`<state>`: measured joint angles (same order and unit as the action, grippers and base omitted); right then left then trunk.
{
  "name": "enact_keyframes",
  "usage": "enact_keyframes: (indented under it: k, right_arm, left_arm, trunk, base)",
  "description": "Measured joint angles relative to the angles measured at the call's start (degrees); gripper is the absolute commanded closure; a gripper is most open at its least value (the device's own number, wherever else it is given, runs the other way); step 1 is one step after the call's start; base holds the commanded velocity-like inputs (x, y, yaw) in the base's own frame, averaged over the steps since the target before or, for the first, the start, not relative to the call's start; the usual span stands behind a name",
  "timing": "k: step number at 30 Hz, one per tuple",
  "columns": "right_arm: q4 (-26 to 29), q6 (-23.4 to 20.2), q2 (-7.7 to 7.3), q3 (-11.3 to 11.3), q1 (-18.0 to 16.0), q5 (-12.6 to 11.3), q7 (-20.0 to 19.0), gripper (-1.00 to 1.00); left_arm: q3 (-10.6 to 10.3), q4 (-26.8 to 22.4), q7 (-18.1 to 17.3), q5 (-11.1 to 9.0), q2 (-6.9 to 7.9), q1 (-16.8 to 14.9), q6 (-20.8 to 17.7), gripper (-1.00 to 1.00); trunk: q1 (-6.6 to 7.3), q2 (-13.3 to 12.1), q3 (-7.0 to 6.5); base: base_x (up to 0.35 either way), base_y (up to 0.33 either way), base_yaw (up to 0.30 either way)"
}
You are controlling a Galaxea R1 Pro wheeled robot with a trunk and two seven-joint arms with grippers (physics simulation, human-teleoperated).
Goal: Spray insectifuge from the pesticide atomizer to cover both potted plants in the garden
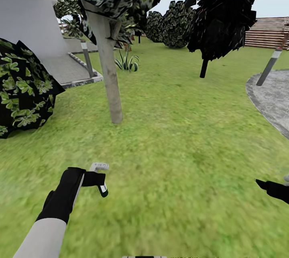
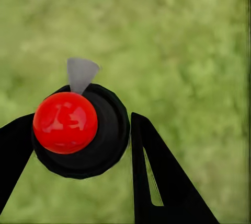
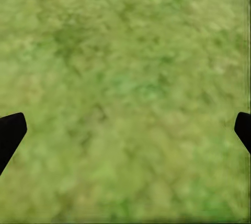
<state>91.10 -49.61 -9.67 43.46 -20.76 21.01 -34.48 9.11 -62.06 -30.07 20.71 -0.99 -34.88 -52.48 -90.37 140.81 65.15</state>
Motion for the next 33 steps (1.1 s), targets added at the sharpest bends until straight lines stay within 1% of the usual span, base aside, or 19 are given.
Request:
enact_keyframes:
  k: [25, 29, 33]
  right_arm:
    - [0.0, 0.0, 0.00, 0.0, 0.0, 0.0, 0.0, -1.00]
    - [0.0, 0.0, 0.00, 0.0, 0.0, 0.0, 0.0, -1.00]
    - [0.0, 0.0, 0.00, 0.0, 0.0, 0.0, 0.0, -1.00]
  left_arm:
    - [0.0, 0.0, 0.0, 0.0, -0.03, 0.0, 0.0, 1.00]
    - [0.0, 0.0, 0.0, 0.0, -0.58, 0.0, 0.0, 1.00]
    - [0.0, 0.0, 0.0, 0.1, -0.74, 0.0, 0.0, 1.00]
  trunk:
    - [0.00, 0.0, -0.73]
    - [0.00, 0.0, -0.82]
    - [0.00, 0.0, -0.91]
  base:
    - [0.000, 0.000, -0.286]
    - [0.000, 0.000, -0.290]
    - [0.000, 0.000, -0.290]
